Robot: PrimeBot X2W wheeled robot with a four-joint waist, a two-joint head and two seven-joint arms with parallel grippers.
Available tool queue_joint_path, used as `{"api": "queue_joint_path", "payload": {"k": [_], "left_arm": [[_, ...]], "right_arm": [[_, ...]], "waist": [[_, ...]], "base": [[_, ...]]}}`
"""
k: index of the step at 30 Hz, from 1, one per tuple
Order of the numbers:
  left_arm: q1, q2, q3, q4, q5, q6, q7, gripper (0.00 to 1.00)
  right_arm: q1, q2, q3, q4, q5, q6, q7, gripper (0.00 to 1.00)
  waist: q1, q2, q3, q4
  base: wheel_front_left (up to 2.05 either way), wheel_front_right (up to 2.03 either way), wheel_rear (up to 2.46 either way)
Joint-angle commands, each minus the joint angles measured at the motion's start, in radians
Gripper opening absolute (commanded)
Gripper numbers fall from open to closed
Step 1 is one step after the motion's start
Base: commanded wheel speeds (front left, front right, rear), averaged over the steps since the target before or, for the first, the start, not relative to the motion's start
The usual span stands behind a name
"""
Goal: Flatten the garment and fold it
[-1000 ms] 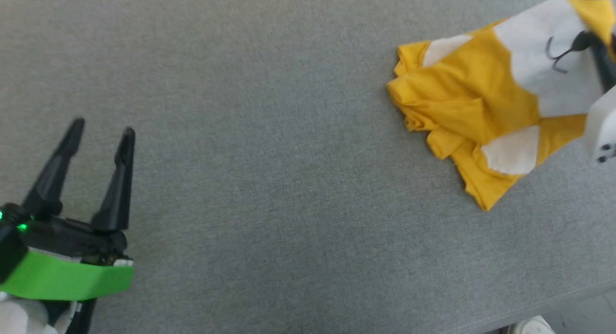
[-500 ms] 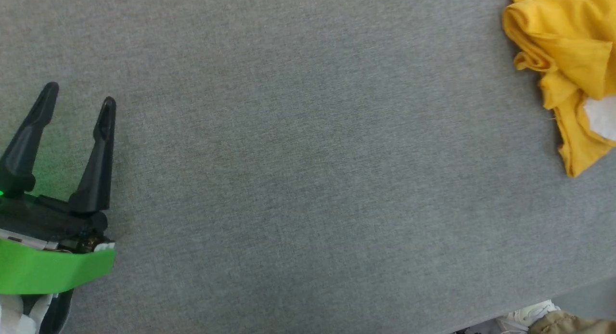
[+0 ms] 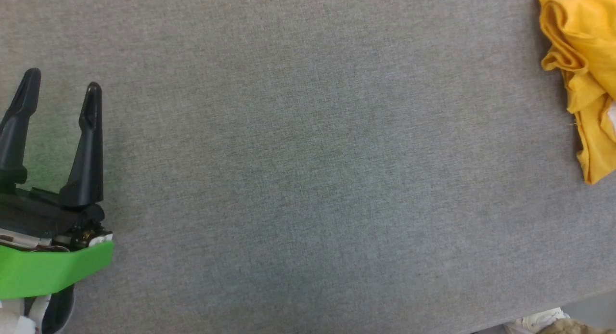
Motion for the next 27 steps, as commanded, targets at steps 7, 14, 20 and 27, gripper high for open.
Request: {"api": "queue_joint_path", "payload": {"k": [7, 14, 20, 27], "left_arm": [[-0.006, -0.045, -0.019, 0.041, -0.01, 0.009, -0.031, 1.0], [0.026, -0.104, -0.047, 0.114, -0.01, 0.017, -0.054, 1.0], [0.078, -0.163, -0.052, 0.179, -0.019, 0.029, -0.065, 1.0], [0.13, -0.222, -0.06, 0.227, -0.017, 0.014, -0.071, 1.0]], "right_arm": [[0.005, -0.032, -0.009, 0.032, 0.021, -0.002, -0.042, 1.0], [0.069, 0.023, -0.027, -0.001, 0.063, -0.002, -0.103, 1.0], [0.173, 0.109, 0.025, -0.092, 0.116, -0.002, -0.179, 1.0], [0.306, 0.268, 0.085, -0.202, 0.123, -0.002, -0.275, 1.0]], "waist": [[-0.0001, -0.0001, -0.108, 0.013], [-0.0001, -0.0001, -0.247, 0.046], [-0.0001, -0.0001, -0.358, 0.086], [-0.0001, -0.0001, -0.453, 0.141]], "base": [[0.0, 0.0, 0.0], [0.0, 0.0, 0.0], [0.0, 0.0, 0.0], [0.0, 0.0, 0.0]]}}
